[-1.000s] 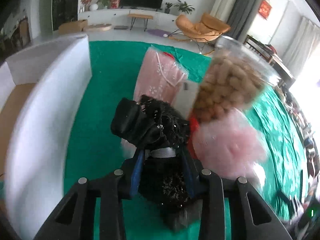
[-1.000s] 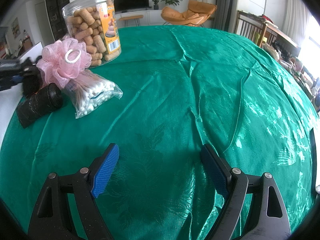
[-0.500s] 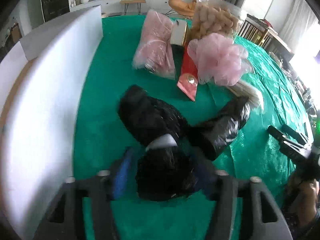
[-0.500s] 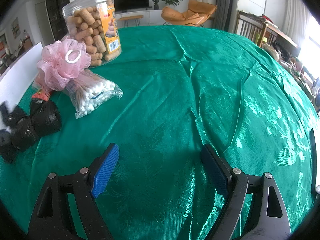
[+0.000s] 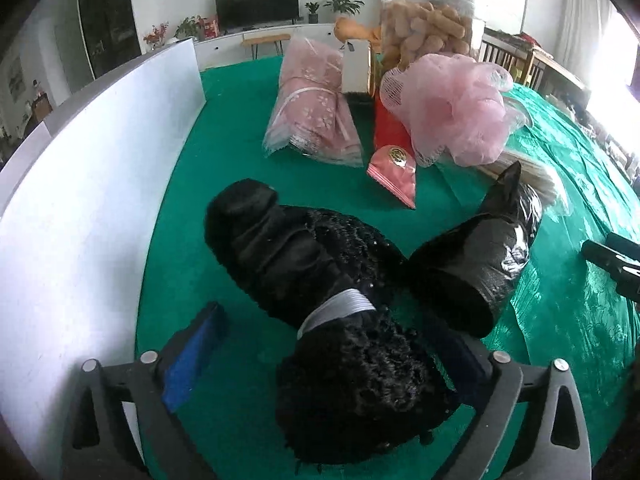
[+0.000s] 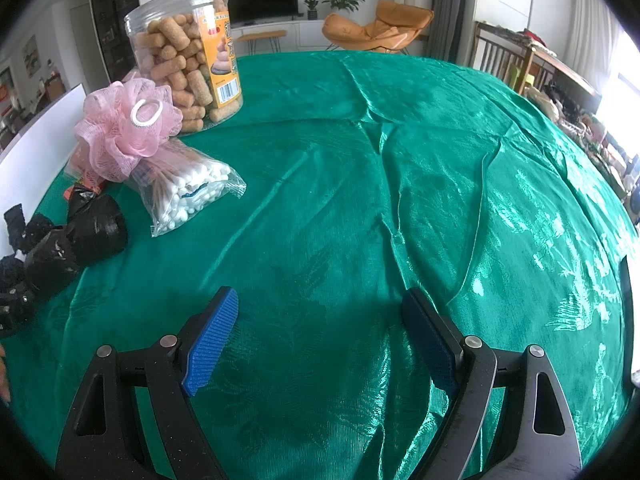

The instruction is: Organize soft objects

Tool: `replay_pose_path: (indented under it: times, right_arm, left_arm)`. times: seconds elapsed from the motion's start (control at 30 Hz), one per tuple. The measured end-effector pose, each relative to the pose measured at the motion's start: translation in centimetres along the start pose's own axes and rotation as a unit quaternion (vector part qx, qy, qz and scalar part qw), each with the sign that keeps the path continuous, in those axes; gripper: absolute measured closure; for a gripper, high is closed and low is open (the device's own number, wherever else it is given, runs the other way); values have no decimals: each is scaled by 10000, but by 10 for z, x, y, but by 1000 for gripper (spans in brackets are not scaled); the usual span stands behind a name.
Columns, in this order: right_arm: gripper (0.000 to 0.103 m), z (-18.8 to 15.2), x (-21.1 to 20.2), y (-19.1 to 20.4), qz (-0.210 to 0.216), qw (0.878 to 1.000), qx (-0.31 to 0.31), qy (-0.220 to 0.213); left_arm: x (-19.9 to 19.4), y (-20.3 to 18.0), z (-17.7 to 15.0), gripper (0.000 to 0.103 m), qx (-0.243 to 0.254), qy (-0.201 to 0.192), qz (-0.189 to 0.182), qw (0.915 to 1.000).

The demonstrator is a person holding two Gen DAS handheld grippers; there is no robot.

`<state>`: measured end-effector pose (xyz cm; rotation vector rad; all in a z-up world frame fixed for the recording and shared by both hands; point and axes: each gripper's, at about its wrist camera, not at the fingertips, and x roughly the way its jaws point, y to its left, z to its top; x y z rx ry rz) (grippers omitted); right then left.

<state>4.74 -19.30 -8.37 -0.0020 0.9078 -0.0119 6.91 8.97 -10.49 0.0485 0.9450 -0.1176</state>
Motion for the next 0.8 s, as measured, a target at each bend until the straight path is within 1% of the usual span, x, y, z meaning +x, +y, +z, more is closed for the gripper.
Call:
replay_pose_path:
  times: [0.03,0.8]
  right_arm:
    - [16,0,0,0,0,10000,0,0]
    - [16,0,0,0,0,10000,0,-1]
  left_arm:
    - [1,0,0,0,13,17,-23,10000]
    - [1,-3,2,0,25,21,-18,10000]
